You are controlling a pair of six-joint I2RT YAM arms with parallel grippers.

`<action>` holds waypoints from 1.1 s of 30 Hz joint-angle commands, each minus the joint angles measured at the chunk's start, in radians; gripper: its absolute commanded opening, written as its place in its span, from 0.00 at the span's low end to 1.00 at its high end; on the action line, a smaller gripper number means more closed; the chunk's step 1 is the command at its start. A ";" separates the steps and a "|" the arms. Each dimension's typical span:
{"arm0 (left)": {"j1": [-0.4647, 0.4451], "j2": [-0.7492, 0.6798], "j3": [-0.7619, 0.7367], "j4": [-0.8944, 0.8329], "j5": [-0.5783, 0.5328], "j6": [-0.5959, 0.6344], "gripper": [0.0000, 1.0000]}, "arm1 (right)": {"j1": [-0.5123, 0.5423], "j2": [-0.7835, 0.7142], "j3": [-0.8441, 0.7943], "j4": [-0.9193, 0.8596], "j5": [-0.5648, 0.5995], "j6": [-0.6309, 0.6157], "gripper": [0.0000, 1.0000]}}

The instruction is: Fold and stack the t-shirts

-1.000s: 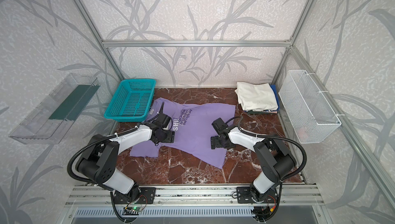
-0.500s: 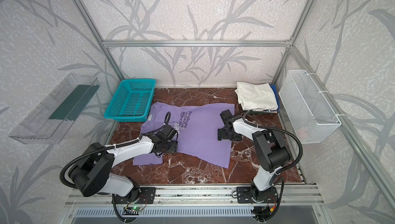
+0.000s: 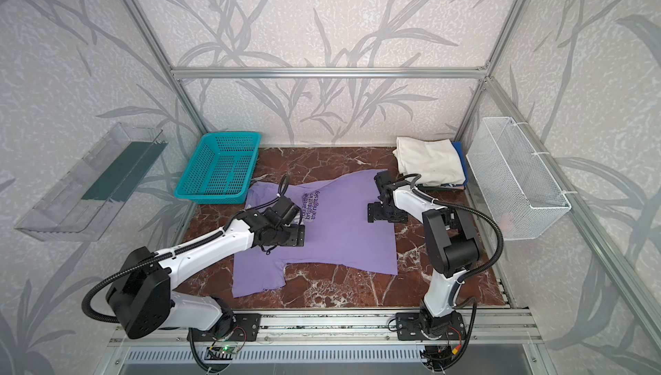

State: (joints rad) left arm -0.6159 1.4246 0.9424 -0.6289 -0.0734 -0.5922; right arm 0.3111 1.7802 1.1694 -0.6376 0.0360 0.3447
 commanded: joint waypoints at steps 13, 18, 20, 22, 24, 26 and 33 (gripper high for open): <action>0.120 0.442 0.316 0.046 -0.058 0.236 0.73 | -0.023 -0.439 -0.217 0.143 -0.015 -0.007 0.99; 0.136 0.555 0.437 -0.008 -0.077 0.268 0.63 | -0.038 -0.438 -0.204 0.104 -0.015 -0.026 1.00; 0.139 0.569 0.460 -0.010 -0.077 0.275 0.55 | -0.040 -0.444 -0.206 0.104 -0.015 -0.026 1.00; 0.143 0.579 0.471 -0.009 -0.082 0.276 0.52 | -0.043 -0.447 -0.206 0.110 -0.019 -0.026 0.99; 0.145 0.591 0.481 -0.008 -0.088 0.282 0.51 | -0.043 -0.446 -0.200 0.105 -0.014 -0.042 1.00; 0.149 0.609 0.493 -0.013 -0.094 0.288 0.47 | -0.043 -0.446 -0.189 0.091 0.005 -0.056 1.00; 0.151 0.628 0.519 -0.033 -0.101 0.296 0.14 | -0.043 -0.411 -0.144 0.122 0.031 -0.114 1.00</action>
State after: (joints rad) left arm -0.4690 2.0411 1.4334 -0.6254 -0.1562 -0.3115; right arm 0.2718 1.3590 0.9745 -0.5289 0.0536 0.2672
